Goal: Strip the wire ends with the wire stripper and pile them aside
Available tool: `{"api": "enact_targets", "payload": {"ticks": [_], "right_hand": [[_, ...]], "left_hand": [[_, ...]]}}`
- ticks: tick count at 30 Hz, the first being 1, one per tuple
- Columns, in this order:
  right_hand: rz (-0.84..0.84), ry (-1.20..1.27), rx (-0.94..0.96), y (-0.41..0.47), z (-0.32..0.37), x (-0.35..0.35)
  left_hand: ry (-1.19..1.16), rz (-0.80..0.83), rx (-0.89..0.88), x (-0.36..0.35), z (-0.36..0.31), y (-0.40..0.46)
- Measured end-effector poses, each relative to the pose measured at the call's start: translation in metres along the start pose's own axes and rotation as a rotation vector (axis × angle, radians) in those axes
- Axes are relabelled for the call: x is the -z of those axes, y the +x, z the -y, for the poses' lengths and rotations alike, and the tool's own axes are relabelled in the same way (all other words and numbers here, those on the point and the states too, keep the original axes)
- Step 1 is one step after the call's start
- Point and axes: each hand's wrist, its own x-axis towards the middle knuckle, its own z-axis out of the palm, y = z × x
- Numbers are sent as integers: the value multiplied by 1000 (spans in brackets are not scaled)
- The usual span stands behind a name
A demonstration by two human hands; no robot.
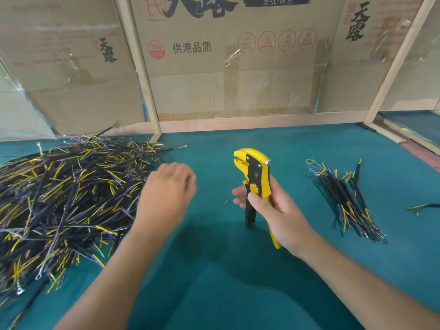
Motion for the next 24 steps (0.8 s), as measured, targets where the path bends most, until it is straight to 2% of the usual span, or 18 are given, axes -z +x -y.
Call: {"api": "enact_targets", "payload": {"ticks": [2,4,9,16,19,24], "right_hand": [[10,-34,-64,0,1,-2],[3,-85,-119,0,2,-1],[20,-130,-121,2,2,4],[65,-139,-146,3,2,8],[81,-162,-150,4,2,8],[42,-138,-174,5,1,10]], "left_hand": [[133,128,193,-5,28,1],[277,211,310,-10,46,-3],[417,387,425,-20,63,-11],[418,354,426,-5,44,-10],[389,314,347,7,24,-10],[193,205,262,8,12,-9]]}}
